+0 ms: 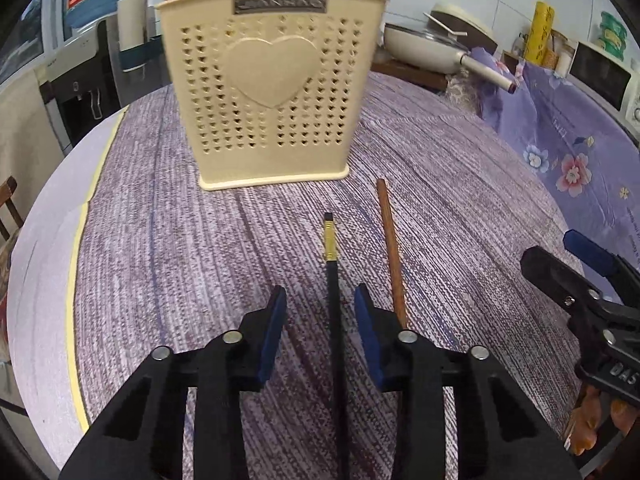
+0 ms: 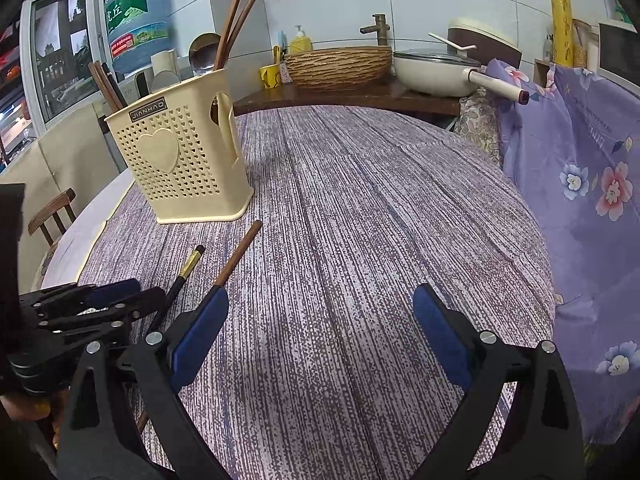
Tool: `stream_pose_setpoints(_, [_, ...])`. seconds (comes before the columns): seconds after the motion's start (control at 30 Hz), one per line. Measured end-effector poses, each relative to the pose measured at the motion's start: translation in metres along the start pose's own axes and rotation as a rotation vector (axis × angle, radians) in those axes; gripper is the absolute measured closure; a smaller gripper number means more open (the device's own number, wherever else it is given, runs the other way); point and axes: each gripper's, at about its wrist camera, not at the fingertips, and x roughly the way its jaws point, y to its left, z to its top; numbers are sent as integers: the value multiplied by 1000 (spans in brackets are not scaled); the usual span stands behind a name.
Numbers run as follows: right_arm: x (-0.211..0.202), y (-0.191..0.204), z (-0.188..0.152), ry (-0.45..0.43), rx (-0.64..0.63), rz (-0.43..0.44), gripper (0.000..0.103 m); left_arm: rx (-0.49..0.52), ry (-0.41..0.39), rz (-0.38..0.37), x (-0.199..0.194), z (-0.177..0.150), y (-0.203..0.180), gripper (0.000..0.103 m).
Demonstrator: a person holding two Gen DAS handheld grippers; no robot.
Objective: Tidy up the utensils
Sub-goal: 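Close the left tool on the black chopstick while the right tool approaches the last brown chopstick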
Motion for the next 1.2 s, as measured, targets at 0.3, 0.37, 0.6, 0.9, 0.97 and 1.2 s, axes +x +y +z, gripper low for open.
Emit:
stream_pose_setpoints(0.3, [2, 2, 1, 14, -4, -1, 11, 17, 20, 56, 19, 13, -6, 87])
stream_pose_setpoints(0.37, [5, 4, 2, 23, -6, 10, 11, 6, 25, 67, 21, 17, -2, 93])
stream_pose_setpoints(0.6, [25, 24, 12, 87, -38, 69, 14, -49, 34, 73, 16, 17, 22, 94])
stream_pose_setpoints(0.9, [73, 65, 23, 185, -102, 54, 39, -102, 28, 84, 5, 7, 46, 94])
stream_pose_setpoints(0.97, [83, 69, 25, 210, -107, 33, 44, -102, 25, 86, 3, 4, 46, 94])
stream_pose_setpoints(1.2, [100, 78, 28, 222, -115, -17, 50, -101, 23, 87, 6, 6, 43, 94])
